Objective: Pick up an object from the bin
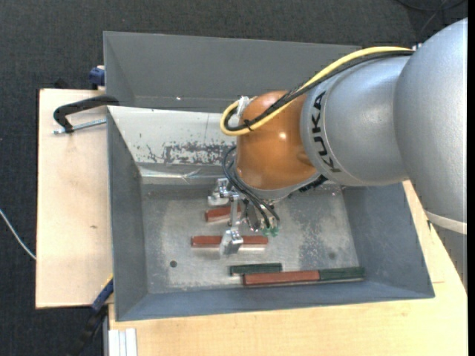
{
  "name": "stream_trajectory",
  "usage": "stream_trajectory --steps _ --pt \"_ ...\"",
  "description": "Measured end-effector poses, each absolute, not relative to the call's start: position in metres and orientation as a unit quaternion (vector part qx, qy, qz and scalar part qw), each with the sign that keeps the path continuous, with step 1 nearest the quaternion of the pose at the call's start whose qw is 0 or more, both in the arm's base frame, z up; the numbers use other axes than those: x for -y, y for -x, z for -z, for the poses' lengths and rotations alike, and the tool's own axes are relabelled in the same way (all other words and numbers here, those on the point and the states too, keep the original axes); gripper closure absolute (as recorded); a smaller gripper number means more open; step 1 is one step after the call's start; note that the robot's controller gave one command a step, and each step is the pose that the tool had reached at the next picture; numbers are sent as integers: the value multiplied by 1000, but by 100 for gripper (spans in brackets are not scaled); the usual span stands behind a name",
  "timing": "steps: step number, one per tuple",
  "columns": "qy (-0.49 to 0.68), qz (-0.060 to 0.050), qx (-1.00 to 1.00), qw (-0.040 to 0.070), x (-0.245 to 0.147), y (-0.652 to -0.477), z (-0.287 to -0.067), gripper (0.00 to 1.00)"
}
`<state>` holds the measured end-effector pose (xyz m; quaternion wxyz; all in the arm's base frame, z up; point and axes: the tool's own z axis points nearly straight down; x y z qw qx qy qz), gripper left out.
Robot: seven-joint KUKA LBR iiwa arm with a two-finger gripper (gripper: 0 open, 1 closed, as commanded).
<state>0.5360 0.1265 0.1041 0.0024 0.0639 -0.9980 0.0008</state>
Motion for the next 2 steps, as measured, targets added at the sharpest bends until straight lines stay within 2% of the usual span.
stream_trajectory --steps 1,2 --pt "-37 1 999 0 -92 -535 -108 0" --pt "-60 2 998 -11 -71 -541 -80 0"
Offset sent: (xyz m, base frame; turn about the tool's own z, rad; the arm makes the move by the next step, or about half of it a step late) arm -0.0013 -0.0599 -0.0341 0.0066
